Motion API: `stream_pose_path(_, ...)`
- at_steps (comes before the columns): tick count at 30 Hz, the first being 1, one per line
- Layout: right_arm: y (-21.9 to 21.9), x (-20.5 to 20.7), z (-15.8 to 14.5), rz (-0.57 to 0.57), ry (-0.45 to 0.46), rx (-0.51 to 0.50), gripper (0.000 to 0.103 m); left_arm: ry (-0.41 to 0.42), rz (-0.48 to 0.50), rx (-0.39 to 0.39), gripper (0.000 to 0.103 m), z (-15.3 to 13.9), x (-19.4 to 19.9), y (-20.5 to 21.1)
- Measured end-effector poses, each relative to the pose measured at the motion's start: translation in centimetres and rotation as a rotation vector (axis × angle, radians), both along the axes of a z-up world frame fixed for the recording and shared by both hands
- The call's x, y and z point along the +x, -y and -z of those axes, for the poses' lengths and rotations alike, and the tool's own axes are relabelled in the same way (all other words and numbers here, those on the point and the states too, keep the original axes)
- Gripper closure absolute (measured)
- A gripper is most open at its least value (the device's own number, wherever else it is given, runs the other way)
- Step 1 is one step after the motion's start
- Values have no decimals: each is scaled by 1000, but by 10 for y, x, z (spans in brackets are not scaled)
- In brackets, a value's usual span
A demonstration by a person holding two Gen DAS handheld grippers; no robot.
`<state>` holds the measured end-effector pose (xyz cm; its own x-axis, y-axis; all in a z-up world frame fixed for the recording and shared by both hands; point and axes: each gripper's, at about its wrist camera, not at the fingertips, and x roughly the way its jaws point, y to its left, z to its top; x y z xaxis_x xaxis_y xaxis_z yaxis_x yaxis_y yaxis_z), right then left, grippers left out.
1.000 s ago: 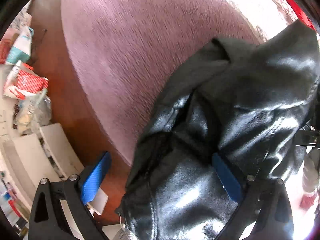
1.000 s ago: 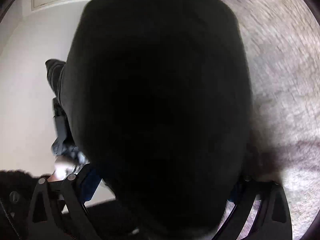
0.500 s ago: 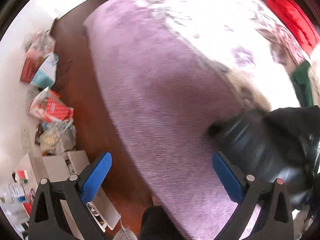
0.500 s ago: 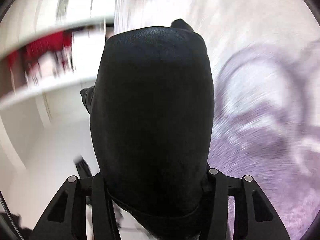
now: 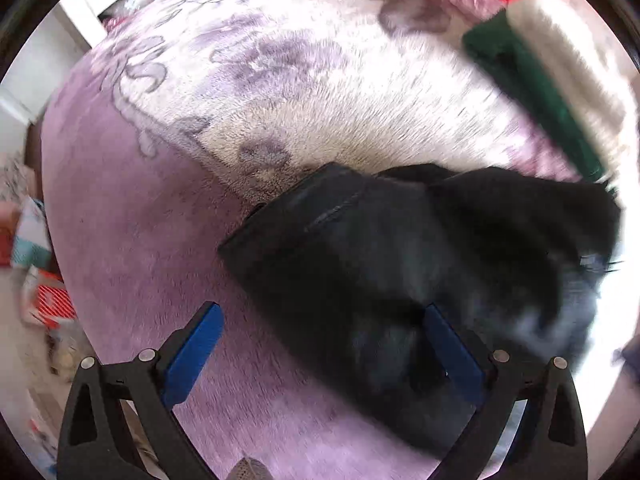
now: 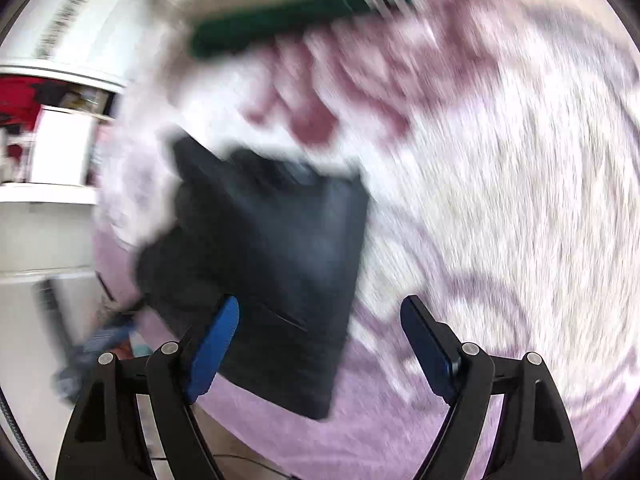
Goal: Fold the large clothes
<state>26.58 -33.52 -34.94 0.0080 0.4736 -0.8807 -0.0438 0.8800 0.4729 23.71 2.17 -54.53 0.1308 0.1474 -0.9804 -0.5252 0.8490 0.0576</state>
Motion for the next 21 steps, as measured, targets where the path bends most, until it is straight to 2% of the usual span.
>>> stream_pose_path(1,-10,8,-12,-23,28,45,39,-28,10,21,0,8,1,0)
stream_pose_path(3,-42,16,-16,-113,35,143,51,-51,30,59,0,18,-6,2)
stream_pose_path(5,-80,17,-15,-192,56,170,54,-70,48,82,0,25,-13,5)
stream_pose_path(7,-111,24,4,-240,63,69,59,-75,37,70,0,26,-19,1)
stream_pose_path(9,-114,38,44,-237,18,-23,68,-71,7,40,0,26,-24,-6)
stream_pose_path(10,-86,35,65,-221,-5,-37,69,-73,-4,35,0,26,-24,-9)
stream_pose_path(11,-91,39,78,-209,-35,-49,70,-74,-14,29,0,24,-26,-12)
stream_pose_path(15,-105,49,86,-238,-74,-99,68,-65,-70,-21,0,5,-39,-26)
stream_pose_path(18,-88,48,87,-210,-105,-18,68,-14,-161,-123,0,-15,-58,-44)
stream_pose_path(20,-62,37,66,-158,-69,70,53,26,-244,-218,0,-22,-72,-53)
stream_pose_path(21,-52,32,58,-143,-43,74,32,41,-271,-260,0,-20,-75,-55)
